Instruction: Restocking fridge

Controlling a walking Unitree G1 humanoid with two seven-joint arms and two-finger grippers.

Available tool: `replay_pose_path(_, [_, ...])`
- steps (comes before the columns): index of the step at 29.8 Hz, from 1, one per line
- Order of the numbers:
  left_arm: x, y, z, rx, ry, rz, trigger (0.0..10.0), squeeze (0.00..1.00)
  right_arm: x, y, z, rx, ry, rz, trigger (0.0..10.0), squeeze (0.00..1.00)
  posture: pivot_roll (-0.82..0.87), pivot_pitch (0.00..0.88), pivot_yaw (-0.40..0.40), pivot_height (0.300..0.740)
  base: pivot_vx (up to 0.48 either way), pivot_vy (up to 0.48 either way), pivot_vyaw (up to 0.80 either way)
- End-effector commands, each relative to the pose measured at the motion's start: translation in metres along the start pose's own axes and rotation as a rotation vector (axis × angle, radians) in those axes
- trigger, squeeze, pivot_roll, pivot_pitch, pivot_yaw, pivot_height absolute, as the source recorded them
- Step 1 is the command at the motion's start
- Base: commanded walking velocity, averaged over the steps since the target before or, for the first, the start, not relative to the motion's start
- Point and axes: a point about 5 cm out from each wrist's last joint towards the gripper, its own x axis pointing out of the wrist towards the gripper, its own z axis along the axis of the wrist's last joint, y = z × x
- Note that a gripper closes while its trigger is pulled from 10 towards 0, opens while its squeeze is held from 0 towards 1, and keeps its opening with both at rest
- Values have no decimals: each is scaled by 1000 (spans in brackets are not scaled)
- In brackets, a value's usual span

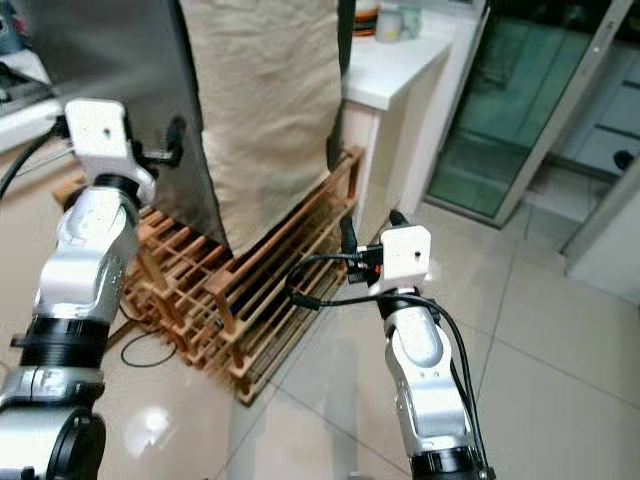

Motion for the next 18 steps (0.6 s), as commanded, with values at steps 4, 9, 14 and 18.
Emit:
replay_pose_path(4, [-3, 7, -16, 10, 59, -24, 10000, 0, 0, -3, 4, -14, -22, -36, 10000, 0, -144, 0, 77, 740, 0, 0, 0])
replay_pose_path(9, [-111, 38, -48, 17, 69, -48, 10000, 0, -48, -19, 8, -43, -1, -116, 10000, 0, -125, 0, 59, 740, 0, 0, 0])
replay_pose_path(14, [-164, 42, -56, 19, 141, 71, 10000, 0, -61, -30, 3, -15, 47, -123, 10000, 0, -101, 0, -7, 740, 0, 0, 0])
replay_pose_path(18, [-133, 19, -37, -196, 30, 102, 10000, 0, -34, -39, 7, -16, 21, -104, 10000, 0, -82, 0, -37, 740, 81, -88, 0])
